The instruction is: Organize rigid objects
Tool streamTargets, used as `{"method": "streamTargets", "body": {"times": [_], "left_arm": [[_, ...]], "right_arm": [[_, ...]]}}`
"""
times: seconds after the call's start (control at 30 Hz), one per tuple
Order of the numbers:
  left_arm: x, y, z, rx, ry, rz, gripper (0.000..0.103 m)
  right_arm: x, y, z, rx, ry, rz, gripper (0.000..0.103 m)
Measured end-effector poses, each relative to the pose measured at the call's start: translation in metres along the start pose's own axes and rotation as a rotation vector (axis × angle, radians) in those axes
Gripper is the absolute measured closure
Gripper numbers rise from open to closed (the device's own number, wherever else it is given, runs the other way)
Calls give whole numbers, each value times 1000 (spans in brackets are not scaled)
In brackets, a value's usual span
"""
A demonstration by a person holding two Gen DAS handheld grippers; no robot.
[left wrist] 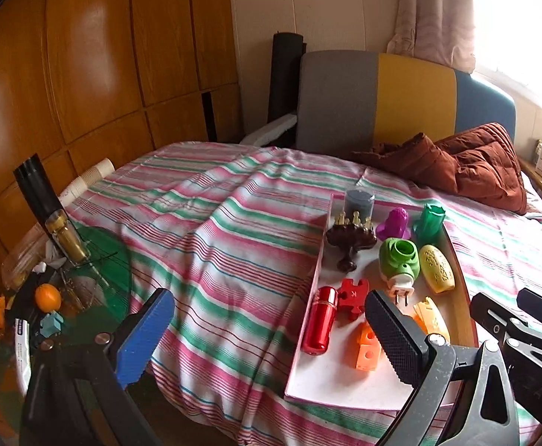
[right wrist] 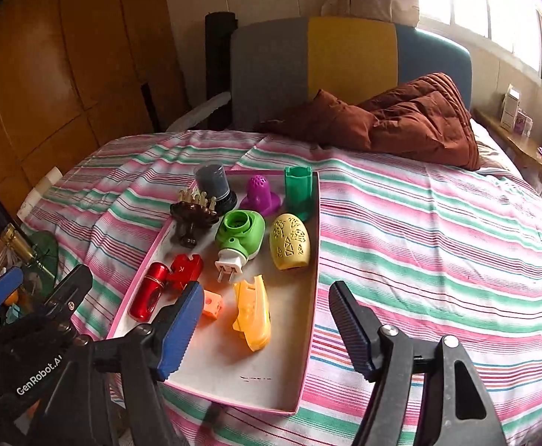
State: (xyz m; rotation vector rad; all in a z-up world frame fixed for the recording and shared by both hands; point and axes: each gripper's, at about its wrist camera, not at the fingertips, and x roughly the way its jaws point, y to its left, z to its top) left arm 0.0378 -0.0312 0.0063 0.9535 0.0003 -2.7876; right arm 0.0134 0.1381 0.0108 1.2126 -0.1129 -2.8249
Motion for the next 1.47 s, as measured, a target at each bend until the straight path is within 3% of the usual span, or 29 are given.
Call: {"method": "streamTargets", "body": {"times": [0.2, 0.4, 0.83, 1.1, 1.47], "left_arm": [[0, -4, 1, 15, 22, 14, 0], [1, -4, 2, 22, 84, -19, 0], [-3, -17, -3, 70, 98, -77, 0], [-4, -17, -3, 46, 119, -132, 0], [-10, -23, -7, 81, 74, -100, 0]], "right_arm": [[2, -1, 2, 5, 20, -108, 31], [3, -8, 0, 55, 44, -84, 31], [4, -7, -2, 57, 43, -97, 31], [5, -9, -2, 65, 44, -102, 31], [7, -11, -3, 74, 46, -107, 31]]}}
